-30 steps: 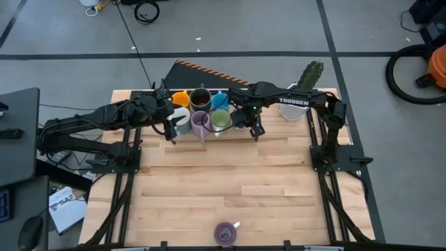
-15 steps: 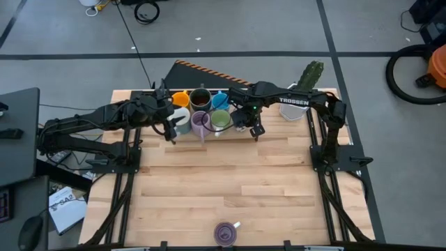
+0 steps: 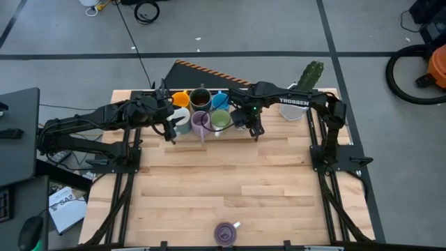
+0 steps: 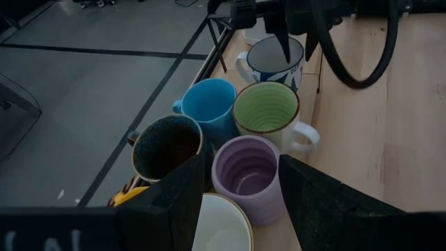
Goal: Place coffee mugs
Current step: Put the blue patterned mug on the shelf
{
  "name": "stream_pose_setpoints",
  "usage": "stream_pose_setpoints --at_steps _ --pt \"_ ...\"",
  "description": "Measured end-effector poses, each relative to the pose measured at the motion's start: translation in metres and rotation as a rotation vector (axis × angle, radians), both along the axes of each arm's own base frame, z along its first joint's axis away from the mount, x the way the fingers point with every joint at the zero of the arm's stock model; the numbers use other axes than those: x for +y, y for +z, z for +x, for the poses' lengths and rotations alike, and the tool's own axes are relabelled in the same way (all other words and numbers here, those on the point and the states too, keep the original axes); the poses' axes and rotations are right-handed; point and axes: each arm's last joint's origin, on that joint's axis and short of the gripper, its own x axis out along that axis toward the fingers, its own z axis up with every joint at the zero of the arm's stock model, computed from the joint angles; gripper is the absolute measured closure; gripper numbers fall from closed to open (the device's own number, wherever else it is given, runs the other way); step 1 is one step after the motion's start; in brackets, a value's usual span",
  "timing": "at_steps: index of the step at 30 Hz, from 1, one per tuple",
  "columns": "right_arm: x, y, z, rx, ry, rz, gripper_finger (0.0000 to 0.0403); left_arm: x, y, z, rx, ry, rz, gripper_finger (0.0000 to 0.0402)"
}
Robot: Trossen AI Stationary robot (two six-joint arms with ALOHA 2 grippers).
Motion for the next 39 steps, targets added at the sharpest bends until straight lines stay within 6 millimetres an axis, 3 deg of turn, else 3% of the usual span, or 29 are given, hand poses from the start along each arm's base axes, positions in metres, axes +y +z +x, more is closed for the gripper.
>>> stream_pose_setpoints --at_steps 11,18,21,27,32,39 --pt "0.02 0.003 0.006 0.01 -0.091 -0.069 0.0199 0.0 0.0 0.0 -0.001 0.002 -0.003 0.021" --pt "0.029 0.004 0.013 -0.056 -0.382 -0.092 0.0192 0.0 0.0 0.0 -0.001 0.002 -0.003 0.021" --pt "0.03 0.004 0.013 -0.055 -0.421 -0.04 0.0192 0.0 0.0 0.0 -0.001 0.002 -0.003 0.021" --pt "0.027 0.003 0.012 -0.052 -0.446 -0.025 0.0192 0.0 0.0 0.0 -0.001 0.002 -0.003 0.021" --pt "0.012 0.003 0.009 -0.054 -0.469 -0.029 0.0194 0.0 0.0 0.0 -0.002 0.002 -0.003 0.021" --pt "0.001 0.003 0.007 -0.06 -0.396 -0.031 0.0208 0.0 0.0 0.0 -0.002 0.002 -0.004 0.021"
